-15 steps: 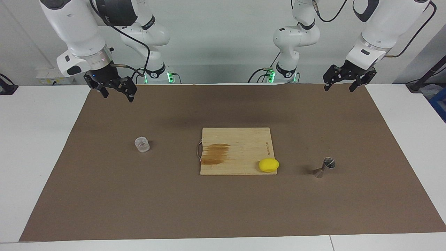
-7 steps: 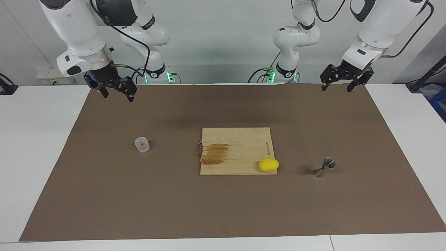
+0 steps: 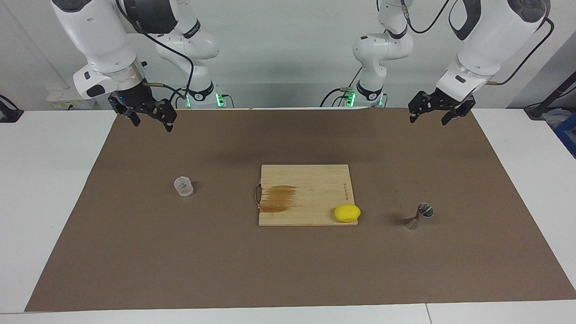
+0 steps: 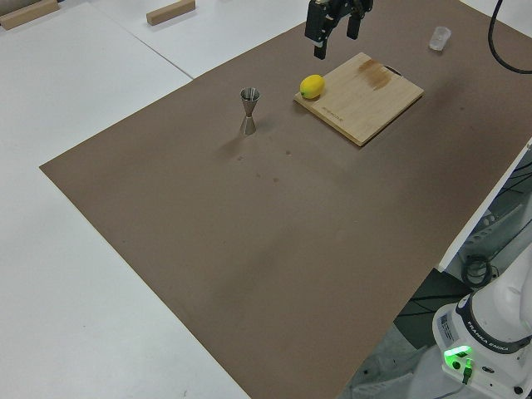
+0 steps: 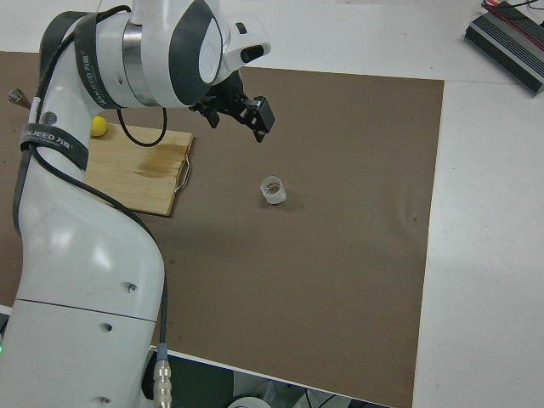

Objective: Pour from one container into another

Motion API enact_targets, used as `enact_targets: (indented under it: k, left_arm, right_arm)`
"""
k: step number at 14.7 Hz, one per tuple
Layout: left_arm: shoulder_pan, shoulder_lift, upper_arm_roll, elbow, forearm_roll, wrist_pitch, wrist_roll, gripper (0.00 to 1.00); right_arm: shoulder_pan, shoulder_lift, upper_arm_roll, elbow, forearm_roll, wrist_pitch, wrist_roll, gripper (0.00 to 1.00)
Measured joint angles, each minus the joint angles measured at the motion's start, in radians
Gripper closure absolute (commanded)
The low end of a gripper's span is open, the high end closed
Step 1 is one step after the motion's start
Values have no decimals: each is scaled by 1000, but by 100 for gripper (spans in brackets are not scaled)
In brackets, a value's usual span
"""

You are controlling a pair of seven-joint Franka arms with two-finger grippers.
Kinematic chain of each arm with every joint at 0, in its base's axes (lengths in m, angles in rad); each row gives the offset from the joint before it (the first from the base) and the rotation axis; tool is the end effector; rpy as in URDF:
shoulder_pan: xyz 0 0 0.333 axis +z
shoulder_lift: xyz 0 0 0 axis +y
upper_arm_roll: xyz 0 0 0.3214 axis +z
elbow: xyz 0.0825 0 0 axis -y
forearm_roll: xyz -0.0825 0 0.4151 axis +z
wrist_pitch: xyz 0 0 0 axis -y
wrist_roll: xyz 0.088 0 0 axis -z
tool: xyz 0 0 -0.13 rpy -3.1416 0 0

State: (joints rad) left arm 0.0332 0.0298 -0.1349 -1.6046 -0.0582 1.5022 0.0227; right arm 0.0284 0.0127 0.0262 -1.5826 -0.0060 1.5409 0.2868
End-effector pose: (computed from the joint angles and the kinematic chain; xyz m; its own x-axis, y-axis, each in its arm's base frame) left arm 0.5779 -0.0659 0.5677 0.9833 -0.1276 -0.1300 -0.1200 -0.9906 0.0650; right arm 0.5835 0.0310 0.5910 0.9718 -0.2303 -0.0505 -0.2296 -0.9731 0.0208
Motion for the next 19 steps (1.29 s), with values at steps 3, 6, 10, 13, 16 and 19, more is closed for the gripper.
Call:
enact_targets:
  k: [3, 6, 10, 13, 16, 19]
  left_arm:
    - [0, 110, 19, 42, -12, 18, -3, 0]
    - [0, 218, 61, 102, -62, 40, -39, 0]
    - [-36, 309, 183, 125, -212, 39, -150, 0]
    - [-140, 362, 406, 126, -416, 7, -238, 0]
    - [-228, 417, 617, 126, -603, -58, -371, 0]
    - [-238, 440, 649, 124, -696, -59, -620, 0]
  right_arm:
    - [0, 0, 0, 0, 0, 0, 0, 1]
    - [0, 0, 0, 0, 0, 0, 0, 1]
    - [0, 0, 0, 0, 0, 0, 0, 1]
    - [0, 0, 0, 0, 0, 0, 0, 1]
    - [0, 0, 0, 0, 0, 0, 0, 1]
    - [0, 0, 0, 0, 0, 0, 0, 1]
